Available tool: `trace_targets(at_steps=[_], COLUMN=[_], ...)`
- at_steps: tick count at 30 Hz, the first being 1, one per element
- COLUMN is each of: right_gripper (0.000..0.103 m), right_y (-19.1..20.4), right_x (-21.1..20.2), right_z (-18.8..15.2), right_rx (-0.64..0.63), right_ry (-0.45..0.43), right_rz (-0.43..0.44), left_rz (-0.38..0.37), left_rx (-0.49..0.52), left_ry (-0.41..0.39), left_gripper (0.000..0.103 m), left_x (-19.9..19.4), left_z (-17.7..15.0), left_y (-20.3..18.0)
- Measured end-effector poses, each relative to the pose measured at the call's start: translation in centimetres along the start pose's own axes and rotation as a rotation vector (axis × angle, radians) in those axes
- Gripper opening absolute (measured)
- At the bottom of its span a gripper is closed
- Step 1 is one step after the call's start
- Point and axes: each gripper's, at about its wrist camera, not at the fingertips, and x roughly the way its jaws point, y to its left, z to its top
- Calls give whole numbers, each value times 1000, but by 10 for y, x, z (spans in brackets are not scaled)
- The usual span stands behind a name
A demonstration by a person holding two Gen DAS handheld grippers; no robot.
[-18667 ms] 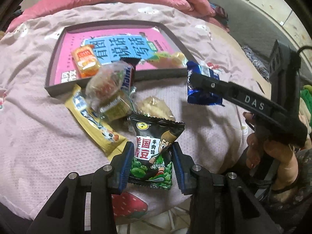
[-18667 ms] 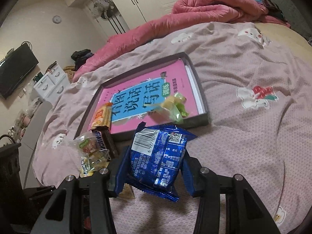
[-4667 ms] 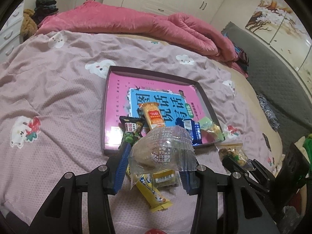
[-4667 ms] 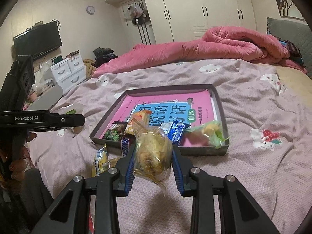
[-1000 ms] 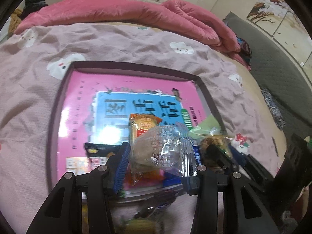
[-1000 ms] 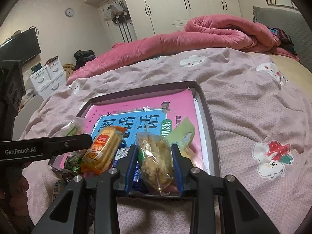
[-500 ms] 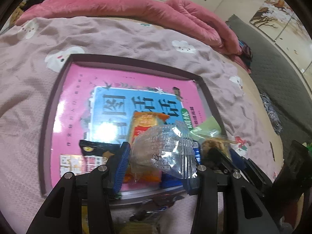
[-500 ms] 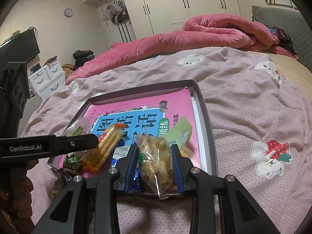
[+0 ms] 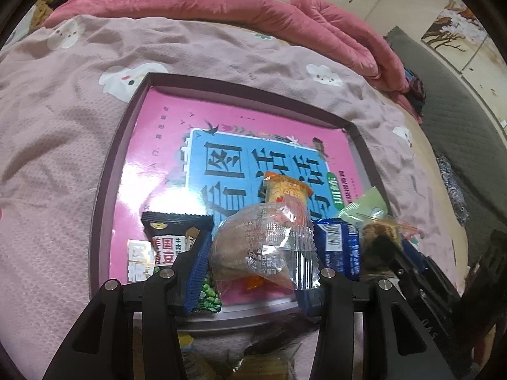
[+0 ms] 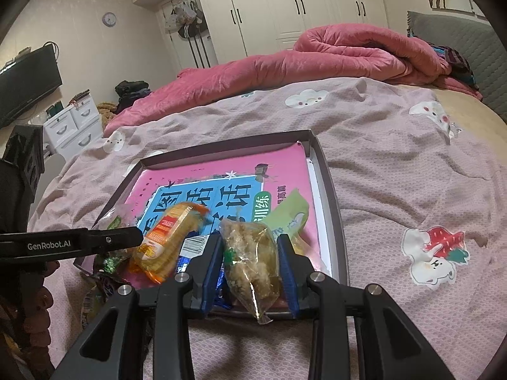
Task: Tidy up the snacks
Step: 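Lower both clear bags onto the book in the tray and open both tools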
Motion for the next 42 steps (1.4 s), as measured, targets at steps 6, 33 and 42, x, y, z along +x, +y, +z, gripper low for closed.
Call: trace_targets(at_steps=[6,33,42], right_gripper=[40,51,51], right_y=[2,-7,-9], right_x=[-5,-28,-28], right_z=[0,-3,-4], right_rx=[-10,28,30], right_ry=[-6,-20,-16], right_rz=[-7,-45,-45], left_rz=[16,46,55], left_rx=[16,32,18], left_ry=[1,-6,-11], left_gripper=[49,49,50], left_x=[2,-8,-11], left_z=[-1,-6,-6], left_y=[-1,1,7])
